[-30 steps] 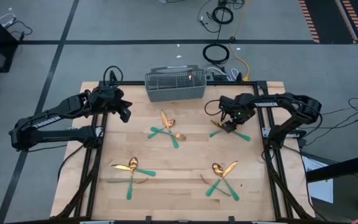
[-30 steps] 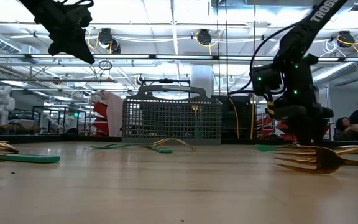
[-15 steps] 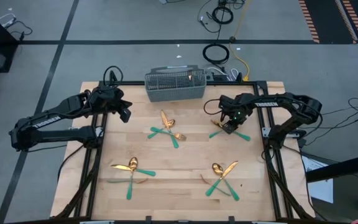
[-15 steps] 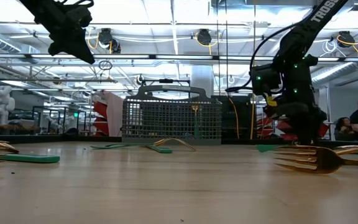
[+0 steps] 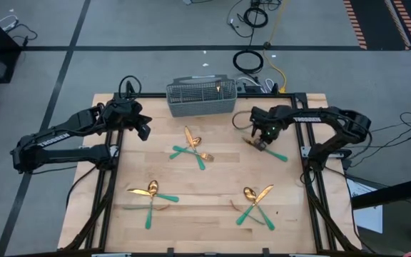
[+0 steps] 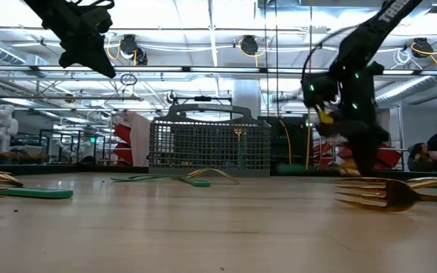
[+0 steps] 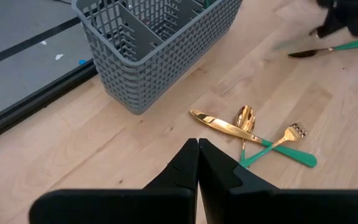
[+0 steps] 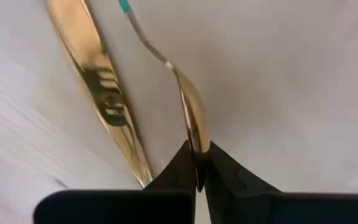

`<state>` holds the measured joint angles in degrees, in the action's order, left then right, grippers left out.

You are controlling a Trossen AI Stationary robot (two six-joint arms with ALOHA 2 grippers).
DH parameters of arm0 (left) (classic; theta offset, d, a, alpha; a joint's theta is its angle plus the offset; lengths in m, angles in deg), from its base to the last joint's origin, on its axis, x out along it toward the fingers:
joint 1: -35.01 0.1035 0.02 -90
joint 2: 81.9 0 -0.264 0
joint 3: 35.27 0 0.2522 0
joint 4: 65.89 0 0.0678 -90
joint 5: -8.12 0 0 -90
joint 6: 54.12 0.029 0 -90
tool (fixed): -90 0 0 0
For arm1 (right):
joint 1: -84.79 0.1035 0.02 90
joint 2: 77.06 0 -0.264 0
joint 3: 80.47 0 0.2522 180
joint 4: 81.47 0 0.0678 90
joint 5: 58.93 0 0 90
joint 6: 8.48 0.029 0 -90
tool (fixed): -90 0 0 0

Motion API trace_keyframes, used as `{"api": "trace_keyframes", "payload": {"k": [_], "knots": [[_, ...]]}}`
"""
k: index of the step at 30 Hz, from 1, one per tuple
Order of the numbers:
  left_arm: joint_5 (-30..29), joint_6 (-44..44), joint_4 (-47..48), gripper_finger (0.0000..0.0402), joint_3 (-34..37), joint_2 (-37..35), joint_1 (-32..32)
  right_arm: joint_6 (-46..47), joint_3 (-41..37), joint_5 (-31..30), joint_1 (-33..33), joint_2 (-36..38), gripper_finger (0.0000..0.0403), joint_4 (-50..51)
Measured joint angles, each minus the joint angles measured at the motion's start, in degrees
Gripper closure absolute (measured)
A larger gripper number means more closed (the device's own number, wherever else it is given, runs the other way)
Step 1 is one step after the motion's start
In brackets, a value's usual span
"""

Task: Sort silverware
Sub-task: Put the green spoon into the gray bin

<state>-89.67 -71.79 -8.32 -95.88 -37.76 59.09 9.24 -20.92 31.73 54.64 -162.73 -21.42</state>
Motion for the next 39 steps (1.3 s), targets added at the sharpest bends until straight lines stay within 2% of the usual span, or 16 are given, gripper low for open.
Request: {"api": "trace_keyframes", "payload": {"k": [6,10,15,18,22,26,28,33,39], "knots": [[-0.02,0.04,-0.36,0.0391,0.54,-0.02,0.01,1.00,10.92,-6.04,0.41,4.37,0.0402,10.93],[-0.02,0.00,-0.50,0.0391,1.64,-0.02,0.00,-1.12,23.61,-18.97,2.44,3.96,0.0402,23.34],[-0.02,-0.04,-0.88,0.0391,2.10,-0.02,0.00,-10.27,42.52,-33.30,4.83,-0.37,0.0403,30.44],[-0.02,-0.05,-0.94,0.0391,2.08,-0.02,0.00,-18.46,53.16,-41.61,5.19,-5.18,0.0403,31.94],[0.23,-0.08,-0.92,0.0391,2.10,-0.02,0.00,-34.33,65.16,-52.35,5.48,-14.05,0.0403,32.46],[0.72,-0.22,-0.90,0.0391,2.10,-0.02,0.00,-54.72,73.36,-67.67,6.71,-23.61,0.0403,29.36],[0.72,-0.22,-0.90,0.0391,2.10,-0.02,0.00,-64.75,75.72,-72.89,7.16,-27.63,0.0403,24.89],[0.77,-0.20,-0.90,0.0391,2.08,-0.02,0.00,-83.11,77.32,-73.53,8.72,-34.11,0.0403,10.22],[0.83,-0.15,-0.90,0.0391,2.08,-0.02,0.00,-93.90,77.38,-68.59,10.09,-37.73,0.0403,-2.09]]}}
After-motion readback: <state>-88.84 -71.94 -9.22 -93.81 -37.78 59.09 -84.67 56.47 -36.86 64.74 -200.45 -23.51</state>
